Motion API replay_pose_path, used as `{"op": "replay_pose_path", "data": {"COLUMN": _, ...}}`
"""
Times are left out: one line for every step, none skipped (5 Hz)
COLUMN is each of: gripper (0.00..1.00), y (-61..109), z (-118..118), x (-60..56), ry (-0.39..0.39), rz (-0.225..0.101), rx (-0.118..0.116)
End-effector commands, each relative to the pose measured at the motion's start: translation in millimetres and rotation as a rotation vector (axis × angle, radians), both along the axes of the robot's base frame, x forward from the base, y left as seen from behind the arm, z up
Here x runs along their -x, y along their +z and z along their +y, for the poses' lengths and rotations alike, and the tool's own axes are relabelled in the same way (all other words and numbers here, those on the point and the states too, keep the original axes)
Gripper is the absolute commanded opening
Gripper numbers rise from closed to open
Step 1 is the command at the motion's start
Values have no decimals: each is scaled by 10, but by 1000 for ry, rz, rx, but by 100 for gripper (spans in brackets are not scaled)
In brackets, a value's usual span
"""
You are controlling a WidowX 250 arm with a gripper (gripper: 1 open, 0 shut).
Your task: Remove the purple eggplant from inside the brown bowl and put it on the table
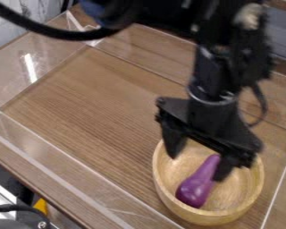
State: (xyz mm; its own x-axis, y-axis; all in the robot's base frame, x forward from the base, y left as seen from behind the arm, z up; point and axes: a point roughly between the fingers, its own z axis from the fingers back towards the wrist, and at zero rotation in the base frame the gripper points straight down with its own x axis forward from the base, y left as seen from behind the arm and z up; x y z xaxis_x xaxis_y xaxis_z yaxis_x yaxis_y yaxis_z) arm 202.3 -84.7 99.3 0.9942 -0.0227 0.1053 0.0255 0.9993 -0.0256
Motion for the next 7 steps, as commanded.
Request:
{"op": "replay_pose_path", "data": {"gripper": 100, "y": 44, "z": 88, "x": -72, "ry": -55, "rz": 6, "rx": 22}}
{"op": "replay_pose_path", "data": {"gripper": 100, "y": -32, "z": 24, "x": -87, "ry": -61, "rz": 22, "rx": 29}}
{"op": "replay_pose_path", "data": {"gripper": 100, "y": -101, "z": -32, "x": -102, "ry": -66, "rz": 31, "rx": 33}}
{"op": "replay_pose_path", "data": {"gripper": 100, "y": -60, "z": -45, "x": -65, "ry": -21, "rz": 31, "rx": 41}}
{"op": "replay_pose_path", "data": {"gripper": 100, "y": -9, "z": -28, "x": -17, "ry": 20, "rz": 30, "rx": 47}}
{"op": "replay_pose_path", "data": {"gripper": 100, "y": -69, "z": -150, "x": -67, "ry": -5, "rz": 36, "rx": 52}}
{"op": "replay_pose_path", "data": {"gripper": 100, "y": -144, "z": -274, "x": -132, "ry": -50, "rz": 43, "rx": 57}}
